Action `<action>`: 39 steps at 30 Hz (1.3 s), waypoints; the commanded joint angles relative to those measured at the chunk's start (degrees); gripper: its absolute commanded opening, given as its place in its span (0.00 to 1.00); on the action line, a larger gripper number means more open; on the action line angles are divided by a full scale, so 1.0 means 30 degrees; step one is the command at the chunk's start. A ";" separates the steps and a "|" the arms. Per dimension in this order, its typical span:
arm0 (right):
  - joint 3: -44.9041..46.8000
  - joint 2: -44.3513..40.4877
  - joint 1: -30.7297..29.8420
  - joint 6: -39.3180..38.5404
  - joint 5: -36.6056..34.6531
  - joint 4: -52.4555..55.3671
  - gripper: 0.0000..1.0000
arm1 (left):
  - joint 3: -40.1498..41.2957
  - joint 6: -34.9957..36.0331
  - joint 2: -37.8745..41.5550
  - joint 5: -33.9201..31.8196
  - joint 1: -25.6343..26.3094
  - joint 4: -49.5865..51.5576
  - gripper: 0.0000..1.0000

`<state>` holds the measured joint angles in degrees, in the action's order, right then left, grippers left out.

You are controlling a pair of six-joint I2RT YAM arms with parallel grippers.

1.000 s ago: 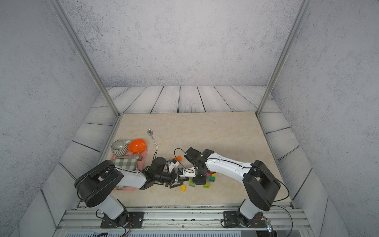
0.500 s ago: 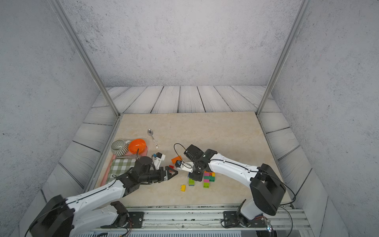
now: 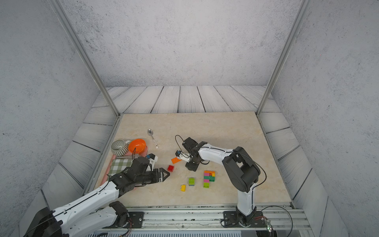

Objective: Assemble the letter p with lego
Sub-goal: Place the lego brick at the center of the board, then pick up the lego brick from the center of the board.

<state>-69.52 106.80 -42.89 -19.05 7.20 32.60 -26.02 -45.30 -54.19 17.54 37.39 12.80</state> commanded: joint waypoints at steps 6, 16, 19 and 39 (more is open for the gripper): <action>0.0964 -0.2656 -0.0172 0.2417 -0.3049 -0.0262 0.99 | -0.0905 0.0718 -0.0129 -0.0046 -0.0245 0.0394 0.84; -0.2819 -0.0188 -0.0098 0.3157 -0.0957 0.2972 0.89 | -0.1975 0.1133 -0.1331 -0.0157 -0.0221 0.0589 0.98; -0.2872 0.0628 -0.0088 0.2928 -0.1461 0.2954 0.87 | -0.1946 0.1098 -0.1381 -0.0251 -0.0245 0.0538 0.98; -0.2665 0.1515 -0.0283 0.2101 -0.0987 0.3046 0.63 | -0.1884 0.1232 -0.1974 0.0041 -0.0273 0.0165 0.98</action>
<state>-77.06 110.26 -43.35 -12.34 3.60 40.27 -30.68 -42.44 -59.99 17.37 36.99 13.89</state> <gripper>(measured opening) 0.630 0.982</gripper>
